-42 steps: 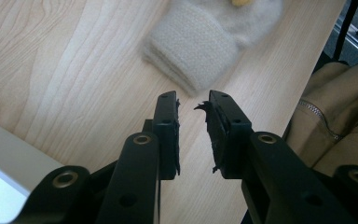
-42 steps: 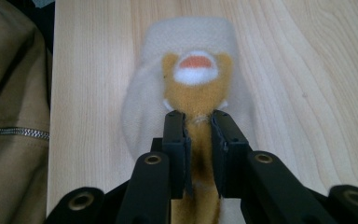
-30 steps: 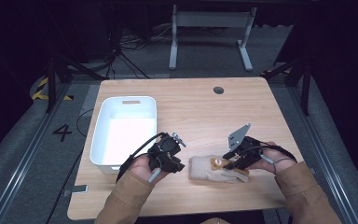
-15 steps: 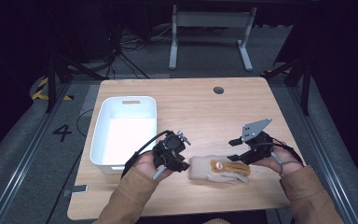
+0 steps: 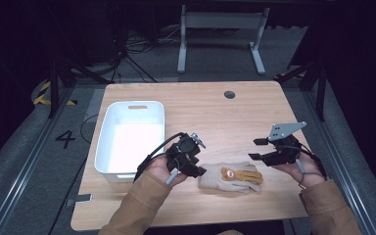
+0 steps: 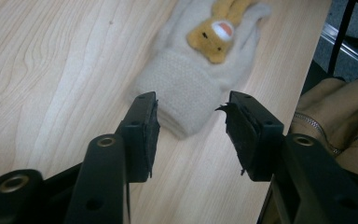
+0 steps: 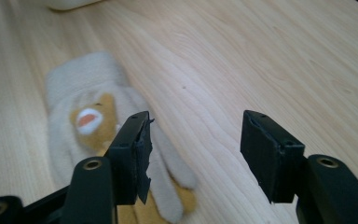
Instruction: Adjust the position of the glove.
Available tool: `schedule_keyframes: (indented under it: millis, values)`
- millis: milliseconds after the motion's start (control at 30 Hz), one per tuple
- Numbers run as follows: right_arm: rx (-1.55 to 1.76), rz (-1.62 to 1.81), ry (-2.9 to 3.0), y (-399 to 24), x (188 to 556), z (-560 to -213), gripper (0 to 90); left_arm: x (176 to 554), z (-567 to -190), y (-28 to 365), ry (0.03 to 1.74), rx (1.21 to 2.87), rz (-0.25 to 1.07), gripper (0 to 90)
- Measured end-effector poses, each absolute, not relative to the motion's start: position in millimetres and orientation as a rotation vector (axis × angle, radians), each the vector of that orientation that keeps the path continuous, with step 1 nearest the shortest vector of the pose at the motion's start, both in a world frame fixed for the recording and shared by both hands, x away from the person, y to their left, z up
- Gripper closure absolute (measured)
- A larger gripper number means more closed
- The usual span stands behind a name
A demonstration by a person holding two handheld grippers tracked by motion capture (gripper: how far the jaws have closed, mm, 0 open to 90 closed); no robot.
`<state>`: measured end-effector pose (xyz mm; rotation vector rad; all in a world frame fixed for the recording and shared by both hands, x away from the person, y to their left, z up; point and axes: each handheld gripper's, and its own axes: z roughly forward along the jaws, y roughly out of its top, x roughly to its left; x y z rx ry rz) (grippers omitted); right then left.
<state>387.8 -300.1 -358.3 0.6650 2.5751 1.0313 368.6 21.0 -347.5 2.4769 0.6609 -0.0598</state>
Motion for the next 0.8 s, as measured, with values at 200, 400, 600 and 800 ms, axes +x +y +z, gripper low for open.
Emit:
schedule_keyframes:
  millis: [200, 400, 600, 800]
  values:
    - [0.867, 1.061, 2.433, -322.0, 388.2, -352.9, 43.4, 371.5, -347.6, 17.1, 0.644, 2.472, -0.061, 51.0]
    - [1.015, 1.074, 2.319, -344.0, 390.0, -351.4, 44.0, 373.7, -348.7, 14.5, 0.639, 2.469, -0.073, 50.6]
    - [1.085, 1.032, 2.253, -355.4, 393.7, -354.7, 44.3, 374.6, -352.9, 13.5, 0.641, 2.473, -0.07, 48.6]
    - [1.145, 1.02, 2.208, -366.4, 397.5, -360.4, 44.3, 374.7, -355.2, 11.4, 0.642, 2.462, -0.059, 47.5]
